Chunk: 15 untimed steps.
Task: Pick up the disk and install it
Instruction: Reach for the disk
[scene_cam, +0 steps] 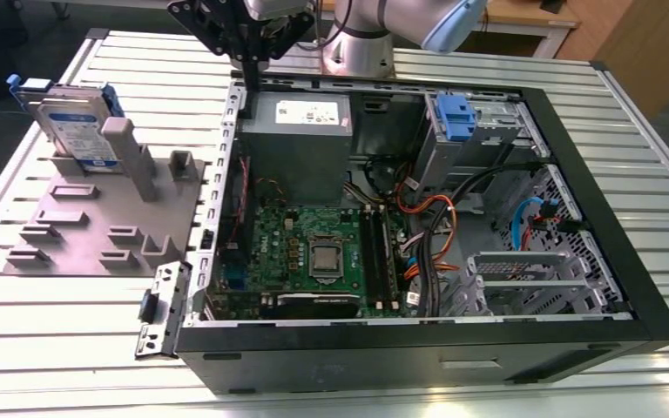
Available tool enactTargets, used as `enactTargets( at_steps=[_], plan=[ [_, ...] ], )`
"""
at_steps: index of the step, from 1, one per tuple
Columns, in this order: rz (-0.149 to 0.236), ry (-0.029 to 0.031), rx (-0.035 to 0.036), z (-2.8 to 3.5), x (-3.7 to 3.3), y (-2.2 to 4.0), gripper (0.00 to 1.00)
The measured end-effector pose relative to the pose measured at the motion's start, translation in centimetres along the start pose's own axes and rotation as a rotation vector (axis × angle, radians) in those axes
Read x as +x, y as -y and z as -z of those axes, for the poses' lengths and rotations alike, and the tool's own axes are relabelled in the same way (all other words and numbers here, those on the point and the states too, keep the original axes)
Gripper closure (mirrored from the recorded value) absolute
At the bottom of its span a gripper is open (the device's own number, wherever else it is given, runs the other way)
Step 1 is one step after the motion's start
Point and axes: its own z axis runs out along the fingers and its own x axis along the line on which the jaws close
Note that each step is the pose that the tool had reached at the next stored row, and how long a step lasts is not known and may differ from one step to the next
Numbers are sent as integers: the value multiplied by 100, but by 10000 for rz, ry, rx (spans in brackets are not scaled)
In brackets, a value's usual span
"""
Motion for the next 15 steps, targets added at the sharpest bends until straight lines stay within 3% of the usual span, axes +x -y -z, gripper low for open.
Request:
enactTargets(
  at_steps=[15],
  plan=[
    [-2, 0, 0, 0, 18, 2, 89]
  ],
)
